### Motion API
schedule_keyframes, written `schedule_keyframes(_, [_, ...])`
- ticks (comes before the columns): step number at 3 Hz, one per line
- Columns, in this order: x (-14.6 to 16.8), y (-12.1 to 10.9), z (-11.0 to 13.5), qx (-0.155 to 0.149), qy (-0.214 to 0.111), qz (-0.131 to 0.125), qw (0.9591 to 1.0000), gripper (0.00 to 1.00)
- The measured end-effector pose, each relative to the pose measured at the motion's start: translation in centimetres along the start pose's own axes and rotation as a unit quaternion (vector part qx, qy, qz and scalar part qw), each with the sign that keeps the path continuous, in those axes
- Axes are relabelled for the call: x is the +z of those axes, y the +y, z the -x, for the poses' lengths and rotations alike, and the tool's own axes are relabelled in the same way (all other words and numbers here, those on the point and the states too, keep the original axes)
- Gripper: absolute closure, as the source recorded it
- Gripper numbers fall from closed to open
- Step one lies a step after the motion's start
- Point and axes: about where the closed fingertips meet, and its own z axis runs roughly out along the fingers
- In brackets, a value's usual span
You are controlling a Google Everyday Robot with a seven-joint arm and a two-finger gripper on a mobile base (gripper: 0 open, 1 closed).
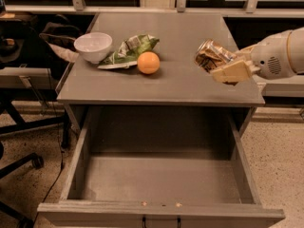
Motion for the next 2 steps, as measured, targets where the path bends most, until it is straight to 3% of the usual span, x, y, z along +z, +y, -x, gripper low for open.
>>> schedule_keyframes(2, [0.0,4.0,-4.5,0.038,0.024,-0.023,0.9987,1.00])
